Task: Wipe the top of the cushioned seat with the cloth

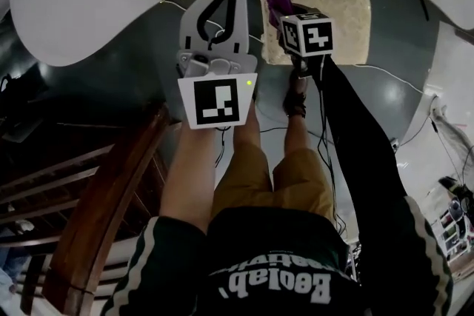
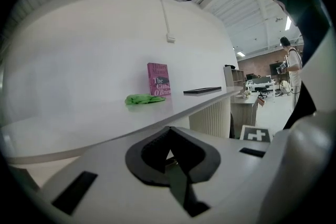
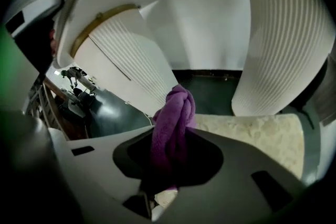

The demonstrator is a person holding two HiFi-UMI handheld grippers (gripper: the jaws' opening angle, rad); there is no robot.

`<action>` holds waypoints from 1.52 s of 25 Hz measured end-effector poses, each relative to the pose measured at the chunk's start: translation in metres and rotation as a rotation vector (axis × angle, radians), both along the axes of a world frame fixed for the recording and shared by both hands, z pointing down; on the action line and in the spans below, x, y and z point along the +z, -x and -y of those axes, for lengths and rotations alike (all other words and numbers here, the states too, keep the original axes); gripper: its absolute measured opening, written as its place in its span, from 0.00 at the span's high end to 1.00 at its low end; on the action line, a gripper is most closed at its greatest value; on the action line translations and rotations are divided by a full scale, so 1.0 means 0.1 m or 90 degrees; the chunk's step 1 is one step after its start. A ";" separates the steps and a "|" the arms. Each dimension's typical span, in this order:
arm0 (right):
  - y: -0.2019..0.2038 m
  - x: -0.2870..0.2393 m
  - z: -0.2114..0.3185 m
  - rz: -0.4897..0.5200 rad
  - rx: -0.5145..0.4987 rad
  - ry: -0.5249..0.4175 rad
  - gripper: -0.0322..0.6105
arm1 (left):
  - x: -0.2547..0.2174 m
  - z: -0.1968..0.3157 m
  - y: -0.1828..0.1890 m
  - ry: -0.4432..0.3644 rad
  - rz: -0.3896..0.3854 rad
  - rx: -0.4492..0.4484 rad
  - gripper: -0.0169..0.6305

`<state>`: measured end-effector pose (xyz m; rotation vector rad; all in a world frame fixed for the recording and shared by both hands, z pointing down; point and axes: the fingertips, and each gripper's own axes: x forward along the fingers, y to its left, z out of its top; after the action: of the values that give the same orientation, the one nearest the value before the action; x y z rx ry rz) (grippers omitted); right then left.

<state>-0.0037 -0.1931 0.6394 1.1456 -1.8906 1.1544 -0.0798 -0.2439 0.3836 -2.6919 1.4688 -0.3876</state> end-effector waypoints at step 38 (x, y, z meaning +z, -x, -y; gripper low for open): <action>-3.32 0.58 -0.53 -0.264 0.099 0.112 0.80 | -0.10 -0.36 -1.18 -0.005 -0.001 0.043 0.95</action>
<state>0.3284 -0.1400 0.6970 1.3311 -1.3806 1.0433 0.0382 -0.2077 0.3738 -2.7276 1.3717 -0.3743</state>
